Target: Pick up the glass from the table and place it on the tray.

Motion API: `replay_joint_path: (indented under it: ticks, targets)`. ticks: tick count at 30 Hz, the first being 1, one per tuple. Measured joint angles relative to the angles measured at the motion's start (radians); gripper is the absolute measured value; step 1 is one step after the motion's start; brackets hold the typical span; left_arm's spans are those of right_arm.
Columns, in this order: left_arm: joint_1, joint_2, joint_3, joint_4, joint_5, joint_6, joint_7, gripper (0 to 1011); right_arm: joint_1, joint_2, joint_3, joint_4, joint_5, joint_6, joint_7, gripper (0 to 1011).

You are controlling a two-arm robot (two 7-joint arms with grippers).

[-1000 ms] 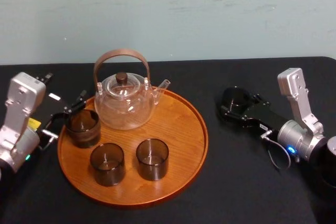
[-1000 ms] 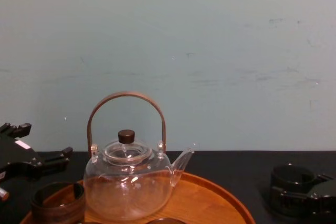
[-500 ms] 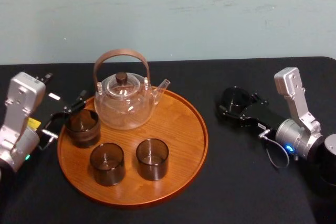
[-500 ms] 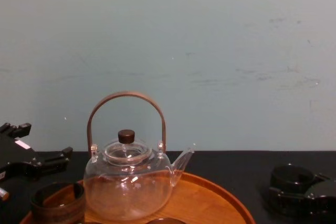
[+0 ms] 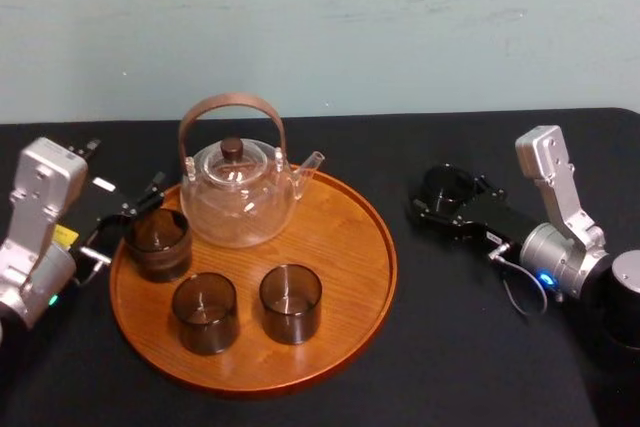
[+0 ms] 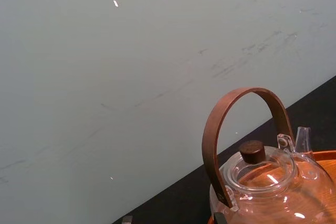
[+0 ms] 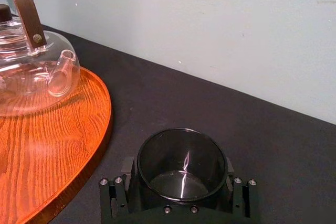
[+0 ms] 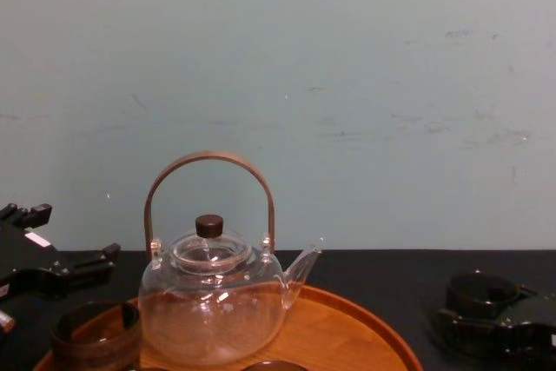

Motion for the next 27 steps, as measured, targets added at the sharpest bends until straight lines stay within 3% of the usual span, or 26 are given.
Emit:
replay_joint_path:
  ticks: [5, 12, 27]
  targets:
    - [0.0, 0.0, 0.0, 0.0, 0.0, 0.0, 0.0, 1001, 0.0, 0.001, 0.001, 0.0, 0.001, 0.0, 0.0, 1003]
    - [0.0, 0.0, 0.0, 0.0, 0.0, 0.0, 0.0, 1001, -0.001, 0.001, 0.002, -0.002, 0.002, 0.0, -0.001, 906]
    - [0.0, 0.0, 0.0, 0.0, 0.0, 0.0, 0.0, 1001, -0.01, 0.006, 0.007, -0.017, 0.011, -0.01, 0.01, 905]
